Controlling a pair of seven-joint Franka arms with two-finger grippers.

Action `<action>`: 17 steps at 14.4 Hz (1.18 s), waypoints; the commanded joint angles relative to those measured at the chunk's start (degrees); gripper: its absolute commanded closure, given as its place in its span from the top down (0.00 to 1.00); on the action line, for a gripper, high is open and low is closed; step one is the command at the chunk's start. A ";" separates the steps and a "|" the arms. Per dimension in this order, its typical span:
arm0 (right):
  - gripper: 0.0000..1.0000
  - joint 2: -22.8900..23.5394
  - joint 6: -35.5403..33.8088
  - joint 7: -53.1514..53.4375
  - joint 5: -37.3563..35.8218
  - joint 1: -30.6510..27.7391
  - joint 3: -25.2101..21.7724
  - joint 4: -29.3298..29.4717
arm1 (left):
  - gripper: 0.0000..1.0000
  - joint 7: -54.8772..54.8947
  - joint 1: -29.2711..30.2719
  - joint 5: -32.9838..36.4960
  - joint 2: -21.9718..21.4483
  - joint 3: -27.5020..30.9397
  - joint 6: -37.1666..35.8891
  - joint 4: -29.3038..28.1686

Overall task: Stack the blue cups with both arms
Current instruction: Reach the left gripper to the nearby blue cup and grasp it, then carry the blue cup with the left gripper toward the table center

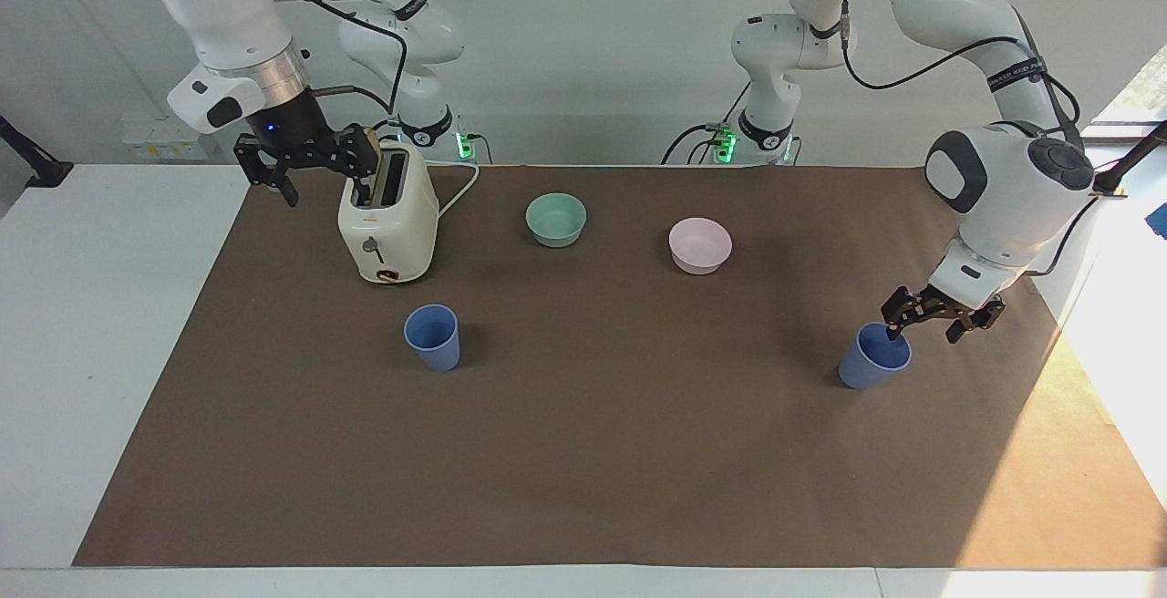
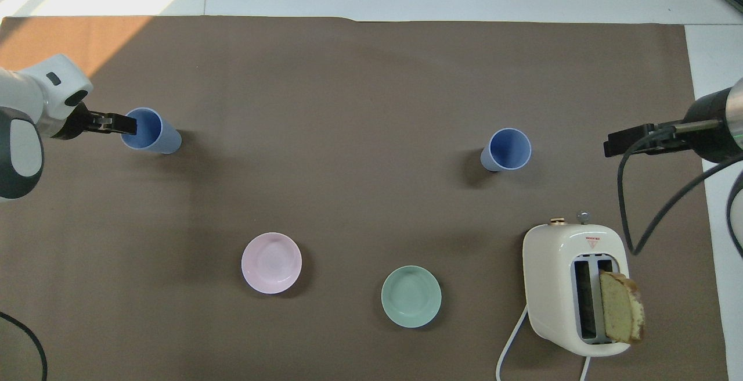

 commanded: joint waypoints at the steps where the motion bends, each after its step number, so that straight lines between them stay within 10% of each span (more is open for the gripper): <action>1: 1.00 -0.25 -0.63 1.13 -0.34 -0.33 0.30 0.25 | 1.00 0.99 0.68 -1.36 1.16 -0.48 3.74 -0.87; 5: 1.00 -0.25 -0.54 1.13 -0.34 -0.33 0.22 0.25 | 0.91 1.08 0.68 -2.15 1.69 -0.48 3.57 -1.65; 8: 1.00 -0.25 -0.54 1.13 -0.35 -0.33 0.30 0.25 | 0.36 0.99 0.24 -2.24 1.61 -0.48 3.05 -1.66; 12: 1.00 -0.25 -0.63 1.13 -0.34 -0.33 0.22 0.25 | 0.00 0.47 -0.55 -2.24 1.08 -0.48 0.25 -0.96; 17: 1.00 -0.25 -0.63 1.13 -0.43 -0.33 0.22 0.25 | 0.00 -9.69 -6.15 -1.98 -1.56 -0.48 -1.79 -0.08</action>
